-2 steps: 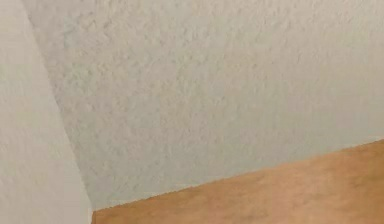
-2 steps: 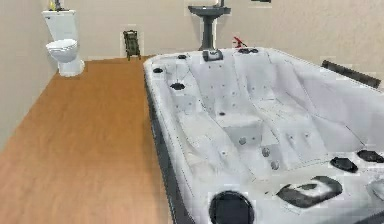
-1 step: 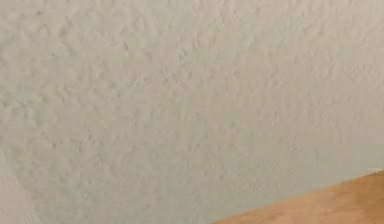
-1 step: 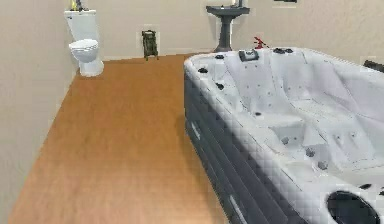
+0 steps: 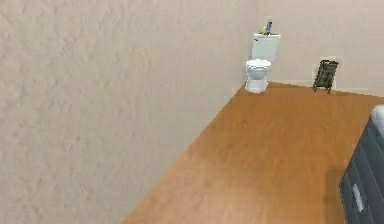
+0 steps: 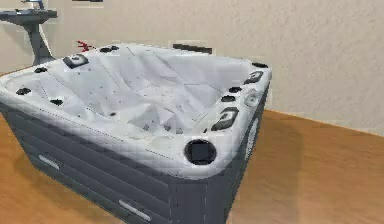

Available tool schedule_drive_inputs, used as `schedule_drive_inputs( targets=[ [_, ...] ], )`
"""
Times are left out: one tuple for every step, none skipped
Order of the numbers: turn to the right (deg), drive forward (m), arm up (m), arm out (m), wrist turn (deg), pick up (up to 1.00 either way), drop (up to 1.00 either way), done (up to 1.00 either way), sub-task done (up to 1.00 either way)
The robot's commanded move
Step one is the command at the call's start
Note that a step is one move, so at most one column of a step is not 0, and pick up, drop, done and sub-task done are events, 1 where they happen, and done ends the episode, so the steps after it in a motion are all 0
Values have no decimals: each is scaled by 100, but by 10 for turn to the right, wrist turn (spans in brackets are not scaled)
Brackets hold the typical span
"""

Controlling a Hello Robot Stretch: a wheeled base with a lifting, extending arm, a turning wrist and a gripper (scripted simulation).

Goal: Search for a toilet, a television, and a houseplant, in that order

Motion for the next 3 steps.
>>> schedule_drive_inputs(
  targets=[
    [270,0,0,0,0,0,0,0,0],
    [0,100,0,0,0,0,0,0,0],
    [0,100,0,0,0,0,0,0,0]
  ],
)
